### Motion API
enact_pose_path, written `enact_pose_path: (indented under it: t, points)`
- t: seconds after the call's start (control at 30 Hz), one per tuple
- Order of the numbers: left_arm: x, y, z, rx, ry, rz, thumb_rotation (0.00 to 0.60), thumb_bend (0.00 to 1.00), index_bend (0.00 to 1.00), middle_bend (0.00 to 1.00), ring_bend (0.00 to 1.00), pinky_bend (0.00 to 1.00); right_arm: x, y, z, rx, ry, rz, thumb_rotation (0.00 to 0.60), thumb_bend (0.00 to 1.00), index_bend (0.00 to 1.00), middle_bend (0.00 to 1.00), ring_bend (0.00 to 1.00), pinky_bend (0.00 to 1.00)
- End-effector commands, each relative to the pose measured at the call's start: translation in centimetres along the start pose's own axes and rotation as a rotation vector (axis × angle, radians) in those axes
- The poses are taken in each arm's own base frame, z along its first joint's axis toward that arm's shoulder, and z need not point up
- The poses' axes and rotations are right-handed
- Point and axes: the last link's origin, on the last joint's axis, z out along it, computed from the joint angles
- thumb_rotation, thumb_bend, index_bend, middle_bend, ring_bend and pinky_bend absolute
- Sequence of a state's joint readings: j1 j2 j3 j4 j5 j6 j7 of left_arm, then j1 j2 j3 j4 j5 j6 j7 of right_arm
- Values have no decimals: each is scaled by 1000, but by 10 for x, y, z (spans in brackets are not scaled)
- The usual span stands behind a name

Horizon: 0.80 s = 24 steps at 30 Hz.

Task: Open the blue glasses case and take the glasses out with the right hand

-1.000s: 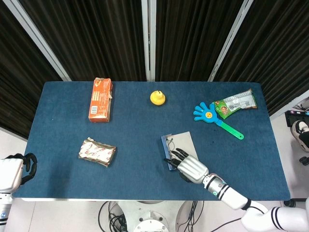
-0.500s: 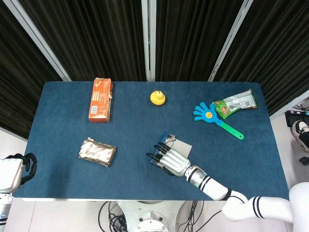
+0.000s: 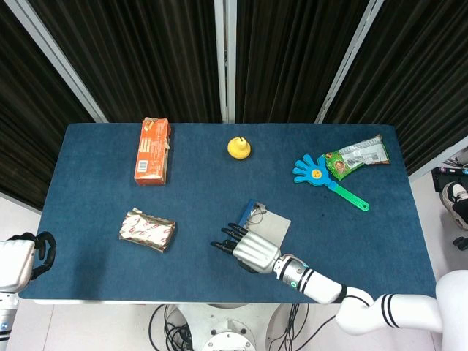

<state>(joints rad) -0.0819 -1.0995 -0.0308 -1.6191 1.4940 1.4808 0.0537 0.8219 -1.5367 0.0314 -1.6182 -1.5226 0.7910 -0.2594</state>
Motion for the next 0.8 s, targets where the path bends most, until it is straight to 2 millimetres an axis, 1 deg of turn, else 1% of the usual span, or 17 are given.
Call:
enact_pose_path:
  t: [0.03, 0.17, 0.27, 0.47, 0.63, 0.8]
  points:
    - [0, 0, 0, -2, -1, -1, 600, 358, 698, 711, 554, 574, -6, -3, 1, 17, -13, -19, 600, 501, 45, 256, 0, 0]
    - [0, 0, 0, -2, -2, -1, 600, 358, 698, 711, 554, 573, -8, 1, 2, 7, -21, -48, 600, 509, 45, 258, 0, 0]
    - [0, 0, 0, -2, -1, -2, 600, 358, 698, 711, 554, 574, -7, 8, 5, -18, -17, -81, 600, 513, 45, 258, 0, 0]
    - [0, 0, 0, -2, -2, -2, 600, 357, 698, 711, 554, 573, -2, 32, 12, -115, -13, -107, 600, 519, 45, 258, 0, 0]
    - [0, 0, 0, -3, -3, -2, 600, 358, 698, 711, 554, 574, 6, 50, 13, -193, 7, -85, 600, 518, 45, 254, 0, 0]
    - [0, 0, 0, -4, -3, -1, 600, 358, 698, 711, 554, 573, 24, 55, 8, -212, 91, -34, 600, 473, 49, 241, 0, 0]
